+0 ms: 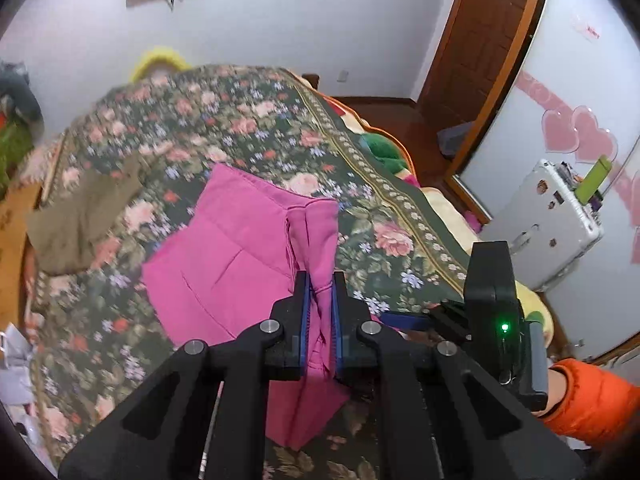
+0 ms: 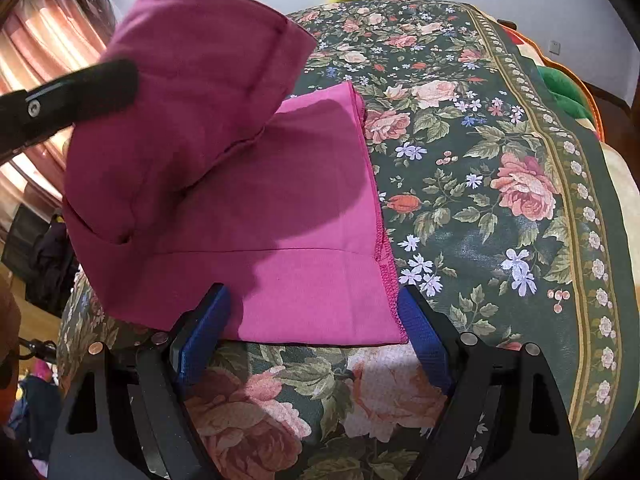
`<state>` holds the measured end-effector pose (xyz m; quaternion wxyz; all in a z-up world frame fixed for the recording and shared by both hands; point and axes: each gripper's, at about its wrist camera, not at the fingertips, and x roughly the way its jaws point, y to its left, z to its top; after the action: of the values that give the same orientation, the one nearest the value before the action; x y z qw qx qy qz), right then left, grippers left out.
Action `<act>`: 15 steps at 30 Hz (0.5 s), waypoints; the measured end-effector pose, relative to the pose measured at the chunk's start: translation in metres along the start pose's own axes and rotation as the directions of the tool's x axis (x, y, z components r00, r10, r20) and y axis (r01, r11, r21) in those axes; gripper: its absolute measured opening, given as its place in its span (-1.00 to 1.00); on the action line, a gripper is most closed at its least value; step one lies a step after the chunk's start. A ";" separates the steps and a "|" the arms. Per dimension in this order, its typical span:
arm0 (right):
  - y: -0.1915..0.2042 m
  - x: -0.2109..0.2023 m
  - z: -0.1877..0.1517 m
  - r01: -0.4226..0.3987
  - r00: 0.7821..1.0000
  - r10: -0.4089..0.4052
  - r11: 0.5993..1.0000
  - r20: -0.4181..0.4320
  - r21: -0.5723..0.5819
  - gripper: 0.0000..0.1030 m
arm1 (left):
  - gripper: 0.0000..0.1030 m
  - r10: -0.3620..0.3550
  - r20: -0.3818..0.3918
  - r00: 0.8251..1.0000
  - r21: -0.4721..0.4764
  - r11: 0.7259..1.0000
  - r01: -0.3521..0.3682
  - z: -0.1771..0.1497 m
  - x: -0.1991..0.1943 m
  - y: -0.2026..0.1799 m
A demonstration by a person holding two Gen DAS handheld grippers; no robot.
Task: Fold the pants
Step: 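Lift the leg end with the left tool and fold it over the waist, then open the left tool and release the folded trousers onto the bed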
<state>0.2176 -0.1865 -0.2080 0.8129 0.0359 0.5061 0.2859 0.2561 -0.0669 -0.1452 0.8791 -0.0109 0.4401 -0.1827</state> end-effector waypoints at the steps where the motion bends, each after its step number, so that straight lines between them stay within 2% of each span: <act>1: 0.000 0.000 0.000 0.000 1.000 0.000 1.000 0.000 0.000 0.61 | -0.82 -0.015 -0.011 1.000 -0.003 1.000 0.015 -0.001 0.002 0.000; 7: 0.000 0.000 0.000 -0.001 1.000 0.001 1.000 0.000 0.000 0.61 | -0.72 -0.063 -0.062 0.996 0.023 0.998 0.064 -0.005 0.005 -0.008; 12: -0.001 0.001 0.000 -0.004 1.000 0.004 1.000 -0.002 0.004 0.61 | -0.72 -0.022 -0.048 0.999 0.019 1.000 0.023 -0.004 0.002 0.003; 15: 0.000 0.001 -0.001 -0.003 1.000 0.003 1.000 -0.002 0.002 0.61 | -0.52 0.039 -0.041 0.998 0.007 0.999 -0.039 0.003 0.001 0.019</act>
<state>0.2175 -0.1862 -0.2090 0.8120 0.0374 0.5071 0.2865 0.2646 -0.0498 -0.1479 0.8732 0.0043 0.4578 -0.1673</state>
